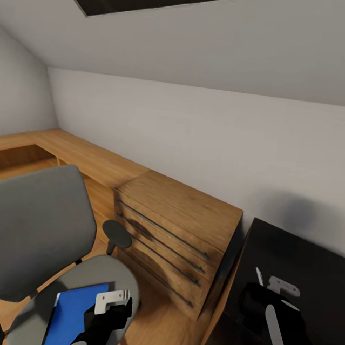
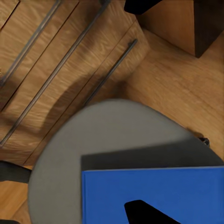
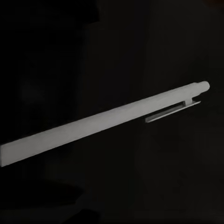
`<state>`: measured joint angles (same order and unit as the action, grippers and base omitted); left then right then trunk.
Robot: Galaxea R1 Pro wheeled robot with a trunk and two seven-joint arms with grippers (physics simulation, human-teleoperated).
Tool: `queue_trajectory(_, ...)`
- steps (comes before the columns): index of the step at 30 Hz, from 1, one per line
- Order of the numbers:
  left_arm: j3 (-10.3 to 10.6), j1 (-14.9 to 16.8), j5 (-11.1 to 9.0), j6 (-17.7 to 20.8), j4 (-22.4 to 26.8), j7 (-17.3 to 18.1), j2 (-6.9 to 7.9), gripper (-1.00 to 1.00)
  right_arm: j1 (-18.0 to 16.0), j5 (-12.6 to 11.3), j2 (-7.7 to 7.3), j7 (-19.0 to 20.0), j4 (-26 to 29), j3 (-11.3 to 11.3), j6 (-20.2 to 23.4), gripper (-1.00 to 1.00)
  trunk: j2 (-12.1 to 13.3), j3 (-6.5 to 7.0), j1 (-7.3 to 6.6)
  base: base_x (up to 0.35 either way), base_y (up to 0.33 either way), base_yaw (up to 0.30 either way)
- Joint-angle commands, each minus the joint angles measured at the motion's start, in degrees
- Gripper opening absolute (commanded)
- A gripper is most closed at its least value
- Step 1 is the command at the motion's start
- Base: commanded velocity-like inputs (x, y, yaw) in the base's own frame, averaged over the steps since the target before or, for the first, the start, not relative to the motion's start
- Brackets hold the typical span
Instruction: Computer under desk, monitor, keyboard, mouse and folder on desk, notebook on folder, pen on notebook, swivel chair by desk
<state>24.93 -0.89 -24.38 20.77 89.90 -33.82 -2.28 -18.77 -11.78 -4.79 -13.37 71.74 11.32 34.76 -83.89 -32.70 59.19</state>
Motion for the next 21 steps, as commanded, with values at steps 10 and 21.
queue_trajectory(10, 0.04, 0.01, -0.41, 0.15, 0.1, -0.37, 0.0, 1.0, 0.02, -0.59, -0.03, -0.43, 0.32, 0.06, 0.09, 1.0, 4.0, 1.75, -2.2, 0.0, 0.0, 0.0)
queue_trajectory(21, 0.04, 0.01, -0.38, 0.03, 0.1, -0.37, 0.11, 1.0, 0.13, -0.03, 4.31, -1.34, 8.64, 0.07, 0.37, 1.0, 5.2, 2.29, -2.86, 0.0, 0.0, 0.062)
